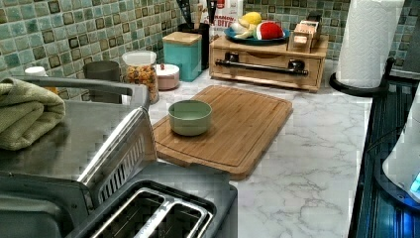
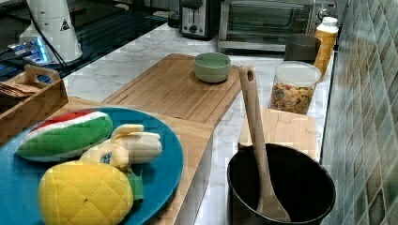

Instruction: Open the drawer.

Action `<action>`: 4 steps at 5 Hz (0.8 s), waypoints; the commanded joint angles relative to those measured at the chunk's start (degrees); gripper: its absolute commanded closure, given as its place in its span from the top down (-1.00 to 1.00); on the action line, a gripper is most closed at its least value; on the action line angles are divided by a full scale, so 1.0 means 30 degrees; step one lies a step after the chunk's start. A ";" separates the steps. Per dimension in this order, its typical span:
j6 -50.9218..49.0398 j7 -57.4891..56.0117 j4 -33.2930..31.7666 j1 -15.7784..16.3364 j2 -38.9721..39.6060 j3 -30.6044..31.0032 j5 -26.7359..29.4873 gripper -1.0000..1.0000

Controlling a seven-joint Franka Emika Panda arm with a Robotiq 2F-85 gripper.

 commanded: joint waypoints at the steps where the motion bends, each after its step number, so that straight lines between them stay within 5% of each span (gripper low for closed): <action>1: 0.0002 -0.0001 -0.0005 0.0006 0.0004 0.0005 -0.0057 1.00; 4: 0.1848 -1.0381 -0.3569 -0.1001 -0.1867 -0.0618 -0.0278 1.00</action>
